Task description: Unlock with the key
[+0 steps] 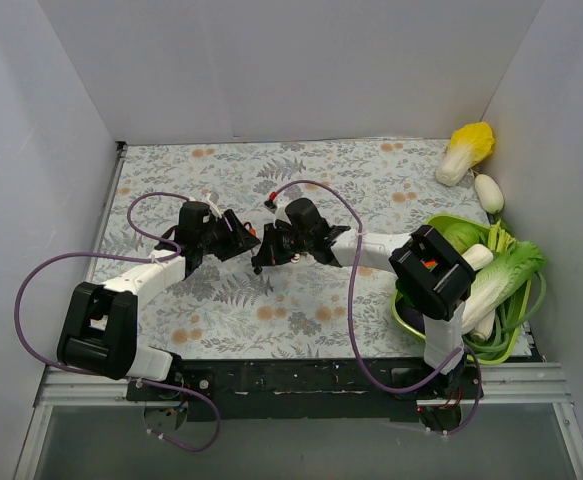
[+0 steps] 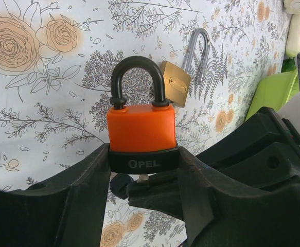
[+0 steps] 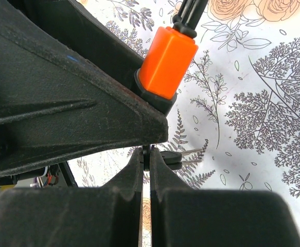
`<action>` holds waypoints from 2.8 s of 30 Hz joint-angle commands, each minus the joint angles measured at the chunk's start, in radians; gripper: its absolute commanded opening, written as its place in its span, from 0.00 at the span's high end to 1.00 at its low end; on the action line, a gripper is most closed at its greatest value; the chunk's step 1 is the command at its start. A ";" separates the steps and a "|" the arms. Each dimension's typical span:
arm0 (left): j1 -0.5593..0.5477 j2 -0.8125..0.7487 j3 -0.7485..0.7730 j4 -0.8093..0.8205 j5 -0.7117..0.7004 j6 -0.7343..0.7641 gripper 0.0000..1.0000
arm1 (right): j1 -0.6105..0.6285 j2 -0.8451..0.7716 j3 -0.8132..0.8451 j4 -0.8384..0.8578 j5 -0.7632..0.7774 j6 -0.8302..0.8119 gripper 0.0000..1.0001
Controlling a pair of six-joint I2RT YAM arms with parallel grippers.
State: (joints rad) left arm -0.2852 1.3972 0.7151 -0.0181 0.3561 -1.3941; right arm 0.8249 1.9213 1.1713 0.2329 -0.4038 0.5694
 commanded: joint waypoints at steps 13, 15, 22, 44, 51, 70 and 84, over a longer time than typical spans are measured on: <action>-0.003 -0.058 0.010 0.046 0.029 0.004 1.00 | -0.029 0.022 0.045 0.071 -0.035 0.020 0.99; -0.005 -0.060 0.009 0.046 0.030 0.004 1.00 | -0.032 0.022 0.036 0.082 -0.035 0.026 0.99; -0.005 -0.052 0.009 0.050 0.041 0.003 1.00 | -0.043 0.024 0.045 0.100 -0.032 0.030 0.99; -0.023 -0.055 -0.002 0.063 0.038 0.021 1.00 | -0.063 -0.010 0.137 0.117 0.095 0.001 0.99; -0.037 -0.055 0.001 0.055 0.018 0.035 1.00 | -0.069 -0.057 0.108 0.147 0.134 -0.022 0.99; -0.077 -0.066 0.012 0.024 -0.057 0.069 1.00 | -0.072 -0.179 -0.041 0.359 0.217 -0.029 0.99; -0.114 -0.072 0.026 -0.017 -0.164 0.119 1.00 | -0.081 -0.255 -0.082 0.339 0.243 -0.029 0.99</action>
State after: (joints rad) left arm -0.3840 1.3399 0.7513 0.1265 0.2367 -1.3235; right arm 0.7918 1.7699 1.0801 0.3626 -0.2596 0.5461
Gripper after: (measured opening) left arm 0.482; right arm 0.044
